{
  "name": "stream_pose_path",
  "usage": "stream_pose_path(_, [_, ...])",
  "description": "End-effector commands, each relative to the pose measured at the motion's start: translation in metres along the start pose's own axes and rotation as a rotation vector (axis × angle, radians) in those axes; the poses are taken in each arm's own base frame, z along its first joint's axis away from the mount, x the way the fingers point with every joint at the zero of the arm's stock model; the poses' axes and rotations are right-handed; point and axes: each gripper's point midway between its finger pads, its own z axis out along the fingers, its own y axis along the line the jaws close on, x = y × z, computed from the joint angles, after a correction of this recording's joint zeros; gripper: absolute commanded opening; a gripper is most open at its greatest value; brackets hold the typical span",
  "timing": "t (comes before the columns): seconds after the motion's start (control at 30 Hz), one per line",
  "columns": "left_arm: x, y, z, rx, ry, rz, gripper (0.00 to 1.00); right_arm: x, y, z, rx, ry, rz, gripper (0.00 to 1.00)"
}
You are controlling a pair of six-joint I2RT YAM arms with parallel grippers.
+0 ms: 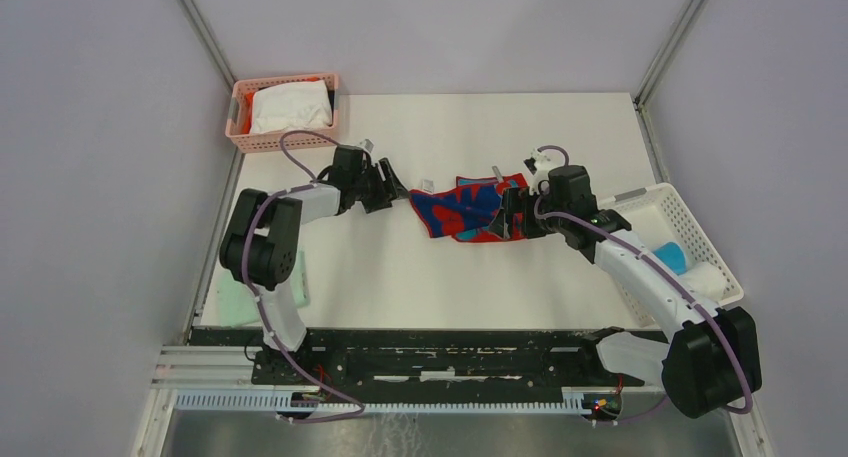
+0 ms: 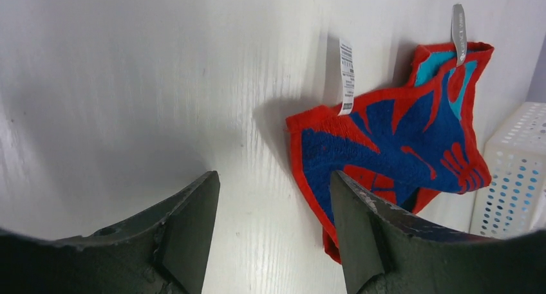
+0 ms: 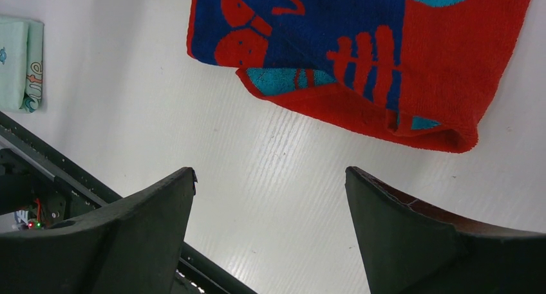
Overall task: Roll the towels
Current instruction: Flatten out the towel at the center of the board.
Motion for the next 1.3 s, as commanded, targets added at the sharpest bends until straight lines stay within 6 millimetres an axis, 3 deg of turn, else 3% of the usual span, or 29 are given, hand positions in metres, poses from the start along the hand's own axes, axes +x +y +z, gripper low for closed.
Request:
stream_pose_path(0.0, [-0.018, -0.039, 0.009, 0.224, -0.016, -0.008, 0.7, -0.025, 0.009, -0.002, -0.016, -0.077, -0.042, 0.94])
stream_pose_path(0.17, [-0.005, -0.034, 0.028, 0.26, 0.042, -0.032, 0.67, -0.027, 0.011, -0.003, -0.026, -0.085, -0.047, 0.94])
stream_pose_path(0.4, [0.005, -0.04, 0.037, 0.322, 0.063, -0.038, 0.56, -0.027, 0.013, -0.003, -0.031, -0.088, -0.053, 0.94])
stream_pose_path(0.53, [-0.008, -0.057, 0.027, 0.415, 0.012, -0.029, 0.35, -0.027, 0.015, -0.004, -0.036, -0.088, -0.057, 0.94])
stream_pose_path(0.7, [-0.037, -0.099, -0.012, 0.552, -0.081, 0.018, 0.05, -0.029, 0.017, -0.003, -0.036, -0.09, -0.06, 0.94])
stream_pose_path(0.73, [-0.042, -0.107, -0.021, 0.564, -0.094, 0.029, 0.03, -0.03, 0.017, -0.003, -0.033, -0.092, -0.059, 0.94])
stream_pose_path(0.83, [-0.061, -0.129, -0.052, 0.578, -0.151, 0.075, 0.03, -0.033, 0.016, -0.004, -0.016, -0.1, -0.056, 0.93])
stream_pose_path(0.97, [-0.093, -0.135, -0.092, 0.419, -0.224, 0.138, 0.03, -0.039, 0.012, -0.007, 0.024, -0.116, -0.056, 0.93])
stream_pose_path(1.13, [-0.154, -0.135, -0.163, 0.135, -0.386, 0.269, 0.03, -0.047, 0.009, -0.007, 0.054, -0.133, -0.051, 0.92])
stream_pose_path(1.27, [-0.189, -0.156, -0.221, 0.027, -0.499, 0.354, 0.03, -0.056, 0.009, -0.008, 0.064, -0.157, -0.047, 0.92])
